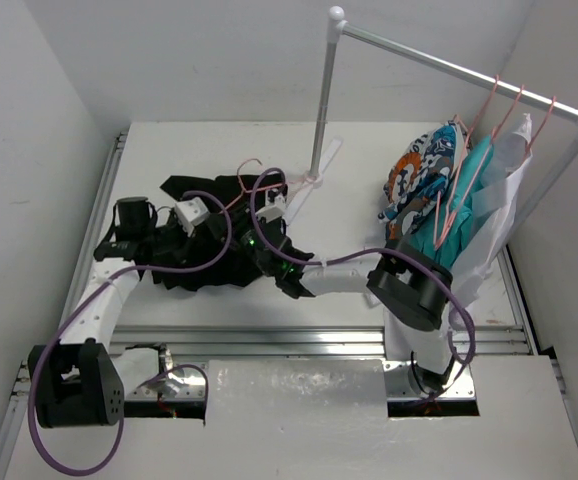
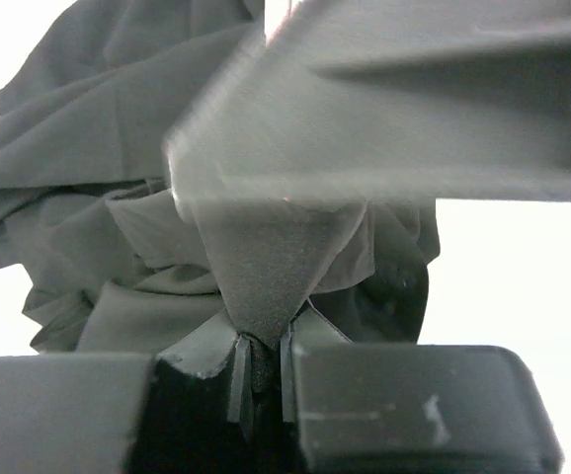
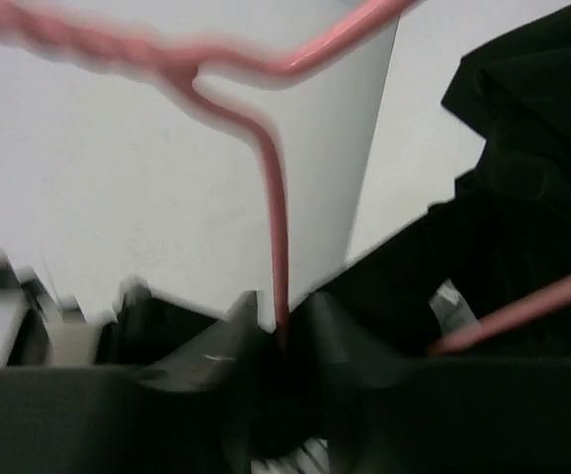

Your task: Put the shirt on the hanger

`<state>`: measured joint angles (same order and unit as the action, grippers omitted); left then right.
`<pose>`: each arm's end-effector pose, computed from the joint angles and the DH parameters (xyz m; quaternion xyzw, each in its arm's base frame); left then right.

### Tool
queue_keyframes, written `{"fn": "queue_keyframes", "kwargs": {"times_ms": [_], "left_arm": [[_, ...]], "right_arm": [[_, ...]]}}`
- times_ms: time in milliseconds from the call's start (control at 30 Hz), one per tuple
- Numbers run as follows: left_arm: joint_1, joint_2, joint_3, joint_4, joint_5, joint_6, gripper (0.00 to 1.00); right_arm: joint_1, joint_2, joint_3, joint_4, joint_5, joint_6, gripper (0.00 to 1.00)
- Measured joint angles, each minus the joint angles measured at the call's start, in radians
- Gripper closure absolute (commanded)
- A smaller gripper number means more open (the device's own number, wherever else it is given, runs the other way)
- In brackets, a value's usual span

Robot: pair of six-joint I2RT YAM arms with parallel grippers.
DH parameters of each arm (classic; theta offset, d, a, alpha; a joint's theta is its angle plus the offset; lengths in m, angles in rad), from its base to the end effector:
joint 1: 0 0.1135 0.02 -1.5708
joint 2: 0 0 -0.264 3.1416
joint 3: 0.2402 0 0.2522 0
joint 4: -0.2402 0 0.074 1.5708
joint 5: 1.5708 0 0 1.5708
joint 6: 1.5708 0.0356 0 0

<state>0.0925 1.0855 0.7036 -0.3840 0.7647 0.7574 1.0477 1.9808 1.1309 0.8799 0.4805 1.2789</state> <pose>0.2197 -0.0044 0.2423 0.4167 0.7592 -0.1629 0.4726 0.2328 0.3708 0.2144 0.2476 0.6522 0.5743 0.4284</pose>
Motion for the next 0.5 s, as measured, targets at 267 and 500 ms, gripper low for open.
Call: {"fn": "queue_keyframes", "kwargs": {"times_ms": [267, 500], "left_arm": [[0.000, 0.013, 0.127, -0.014, -0.030, -0.076, 1.00], [0.000, 0.017, 0.151, -0.024, -0.048, -0.107, 1.00]], "right_arm": [[-0.071, -0.185, -0.163, -0.103, -0.322, -0.169, 0.04], [-0.104, -0.342, -0.240, -0.244, -0.542, -0.540, 0.01]]}}
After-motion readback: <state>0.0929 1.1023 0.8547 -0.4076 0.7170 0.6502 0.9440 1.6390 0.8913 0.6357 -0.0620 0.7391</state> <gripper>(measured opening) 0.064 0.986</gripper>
